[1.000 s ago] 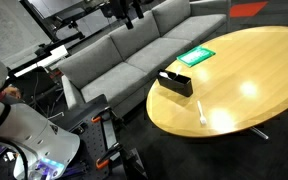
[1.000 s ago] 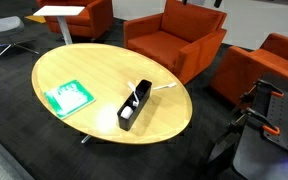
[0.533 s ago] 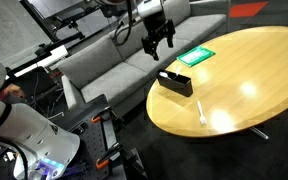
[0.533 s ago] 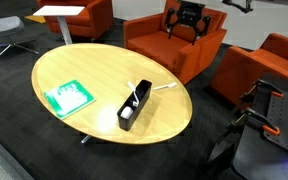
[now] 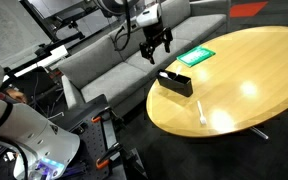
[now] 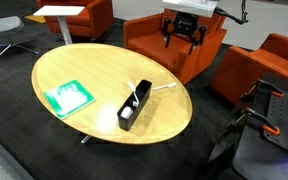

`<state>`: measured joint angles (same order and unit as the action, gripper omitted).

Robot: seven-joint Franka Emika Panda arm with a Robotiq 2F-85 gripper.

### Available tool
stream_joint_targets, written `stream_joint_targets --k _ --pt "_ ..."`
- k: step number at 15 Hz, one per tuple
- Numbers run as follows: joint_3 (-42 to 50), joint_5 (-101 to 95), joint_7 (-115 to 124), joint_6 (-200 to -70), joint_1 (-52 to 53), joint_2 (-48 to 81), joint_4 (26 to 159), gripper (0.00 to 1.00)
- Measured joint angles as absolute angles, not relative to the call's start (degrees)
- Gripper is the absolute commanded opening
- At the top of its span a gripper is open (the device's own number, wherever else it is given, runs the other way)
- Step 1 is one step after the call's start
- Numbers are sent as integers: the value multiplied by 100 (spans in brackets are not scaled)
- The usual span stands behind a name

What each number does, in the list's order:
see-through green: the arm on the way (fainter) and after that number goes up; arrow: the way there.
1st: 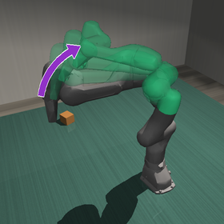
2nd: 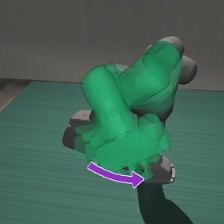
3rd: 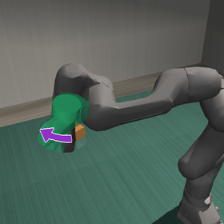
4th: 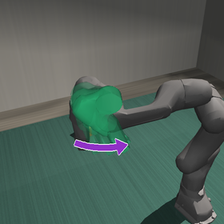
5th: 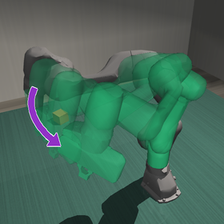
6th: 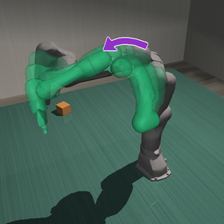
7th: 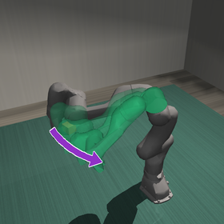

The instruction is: Move the fork on the table to the left

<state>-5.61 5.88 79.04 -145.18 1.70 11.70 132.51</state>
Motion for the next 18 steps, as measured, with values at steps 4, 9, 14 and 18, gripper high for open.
stream_joint_targets --k 4,9,14,18 --pt "-359 1255 7877 -14681 176 1531 13123 100" --pt "-157 2382 7781 -15982 -40 2893 12561 100" --pt "-275 3053 7776 -16823 -317 4353 11708 100" --pt "-274 3093 7834 -16828 -406 5257 10968 100"
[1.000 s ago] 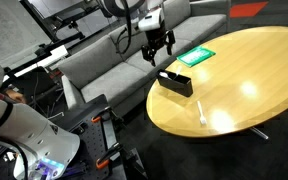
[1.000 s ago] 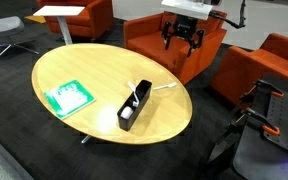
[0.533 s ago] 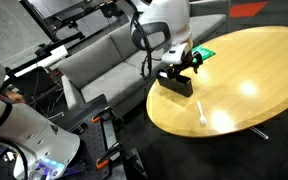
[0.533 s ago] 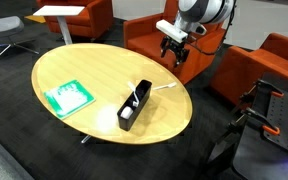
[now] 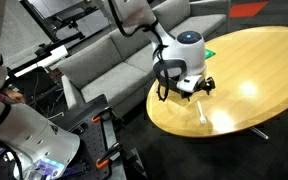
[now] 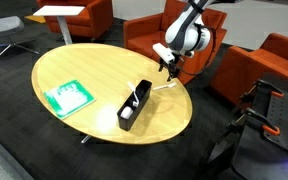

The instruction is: Move the fork on the table to the left

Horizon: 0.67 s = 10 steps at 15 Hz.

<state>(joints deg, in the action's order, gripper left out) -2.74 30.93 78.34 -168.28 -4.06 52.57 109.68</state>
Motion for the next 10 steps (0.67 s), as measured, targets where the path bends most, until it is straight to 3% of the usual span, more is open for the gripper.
stream_joint_targets --k 9,10 --pt "-133 3093 8208 -16812 -379 6427 9923 100" --pt "-115 3093 8260 -16808 -379 6502 9862 75"
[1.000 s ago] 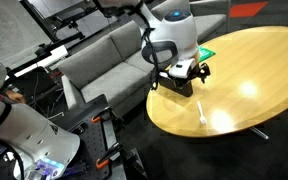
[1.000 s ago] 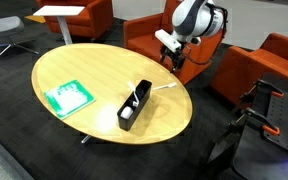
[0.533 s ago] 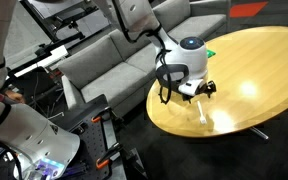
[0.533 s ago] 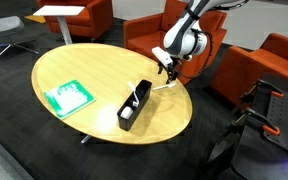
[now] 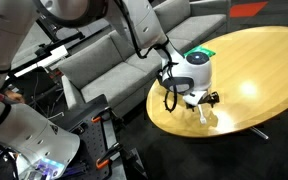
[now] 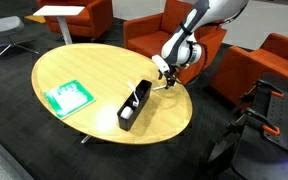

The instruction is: Move the fork on the table to the left

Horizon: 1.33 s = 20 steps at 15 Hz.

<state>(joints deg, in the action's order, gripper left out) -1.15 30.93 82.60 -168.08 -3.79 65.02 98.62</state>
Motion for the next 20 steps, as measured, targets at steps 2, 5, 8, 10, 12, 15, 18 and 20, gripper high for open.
stream_joint_targets --k 2,5,8,10,12,15,18,20 --pt "-88 3093 8320 -16805 -380 6621 9776 66" --pt "-62 3093 8376 -16805 -381 6722 9702 44" --pt "-39 3093 8391 -16805 -383 6715 9639 23" --pt "-28 3093 8447 -16805 -385 6705 9618 7" --pt "-28 3093 8502 -16796 -383 6690 9622 0" --pt "-27 3093 8564 -16786 -381 6678 9632 3" --pt "-11 3055 8558 -16790 -338 6615 9737 3" --pt "-4 3018 8451 -16830 -295 6388 10085 3"
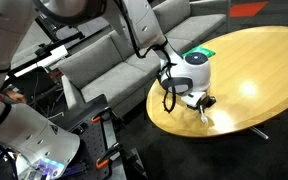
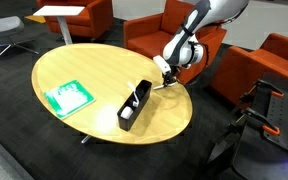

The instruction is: Move the fork on the table to the left

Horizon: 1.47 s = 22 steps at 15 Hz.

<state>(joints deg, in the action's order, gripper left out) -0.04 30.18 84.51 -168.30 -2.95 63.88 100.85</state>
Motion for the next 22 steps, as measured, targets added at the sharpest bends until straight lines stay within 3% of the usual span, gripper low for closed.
stream_joint_targets --k 5,10,15,19,20,22 --pt "278 2907 8172 -17028 43 5446 11506 3" --pt "-98 2896 7676 -17738 198 4703 12851 3" --pt "-990 2908 7644 -18543 -29 4649 13268 3" --pt "-1154 2908 7649 -18584 -106 4765 13189 3" --pt "-1147 2908 7649 -18584 -109 4795 13151 36" --pt "-1131 2908 7649 -18584 -108 4832 13084 44"
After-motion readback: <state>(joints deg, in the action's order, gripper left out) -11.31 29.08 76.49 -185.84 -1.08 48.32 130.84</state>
